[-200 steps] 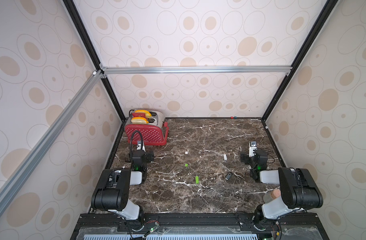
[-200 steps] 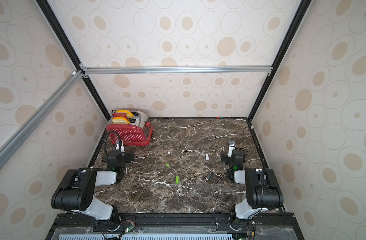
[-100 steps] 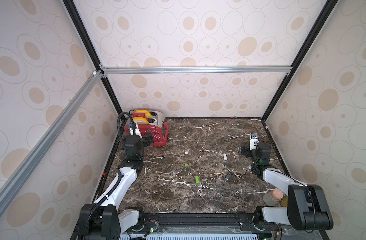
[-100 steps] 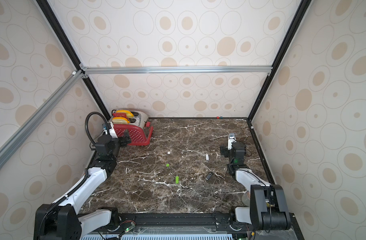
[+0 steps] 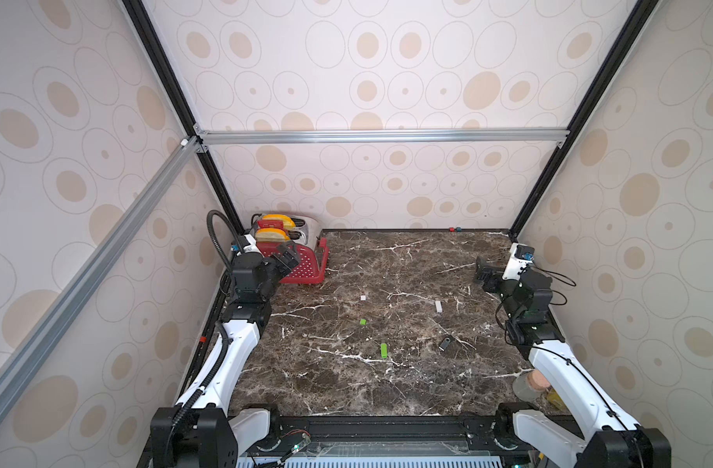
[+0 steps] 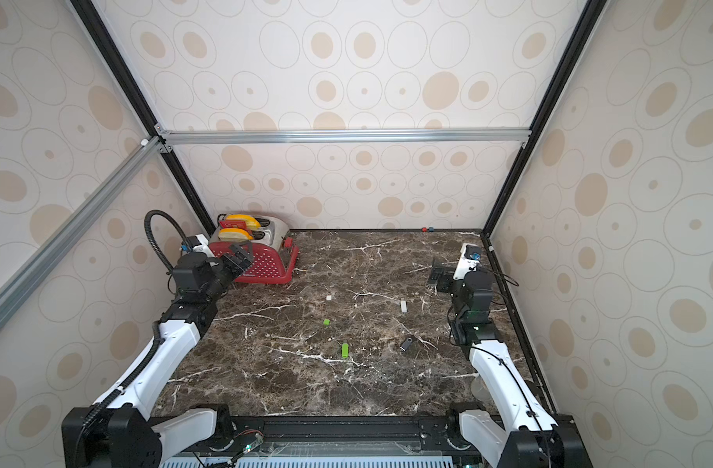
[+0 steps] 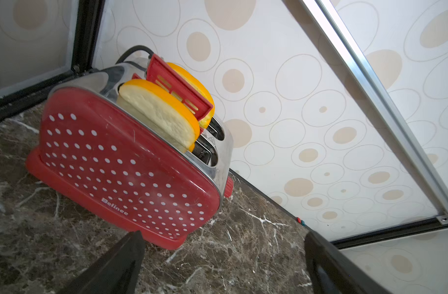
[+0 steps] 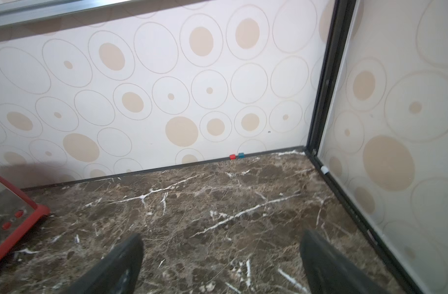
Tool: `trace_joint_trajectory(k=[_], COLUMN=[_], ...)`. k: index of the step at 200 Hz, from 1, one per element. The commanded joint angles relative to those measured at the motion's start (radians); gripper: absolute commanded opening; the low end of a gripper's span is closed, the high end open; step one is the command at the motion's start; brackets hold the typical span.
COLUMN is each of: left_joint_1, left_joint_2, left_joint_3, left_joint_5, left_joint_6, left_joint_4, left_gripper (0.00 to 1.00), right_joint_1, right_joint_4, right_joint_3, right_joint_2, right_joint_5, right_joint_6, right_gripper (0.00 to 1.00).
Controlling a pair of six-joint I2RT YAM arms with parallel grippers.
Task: Close the usb drive cover
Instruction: Pick up the USB drive from the center of the board.
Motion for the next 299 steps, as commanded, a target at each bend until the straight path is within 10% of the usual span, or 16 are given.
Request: trace_joint_trajectory(k=[1, 22, 45, 118, 249, 299], left_joint_1=[0.015, 0.015, -0.014, -0.341, -0.440, -0.495], left_joint_2=[-0.023, -0.020, 0.004, 0.189, 0.521, 0.569], left_joint_3=[0.007, 0.041, 0.044, 0.206, 0.425, 0.433], left_joint_5=[0.082, 0.150, 0.214, -0.114, -0.184, -0.228], left_joint_6=[-0.056, -0.023, -0.010, 0.013, 0.076, 0.082], left_joint_4=[0.033, -0.018, -0.004, -0.483, -0.666, -0.680], left_gripper=[0.99, 0.99, 0.99, 0.99, 0.98, 0.98], right_joint_1=[0.000, -0.006, 0.044, 0.221, 0.322, 0.540], right_joint_4=[-0.037, -0.031, -0.197, -0.786, -0.975, -0.926], right_joint_3=[-0.045, -0.102, 0.014, 0.280, 0.084, 0.074], right_joint_2=[-0.036, -0.059, -0.015, 0.106, -0.115, -0.031], right_joint_5=[-0.010, -0.005, -0.052, 0.098, 0.023, 0.034], right_joint_6=[0.249, 0.358, 0.180, 0.105, 0.206, 0.229], right_gripper=[1.00, 1.00, 1.00, 0.91, 0.77, 0.74])
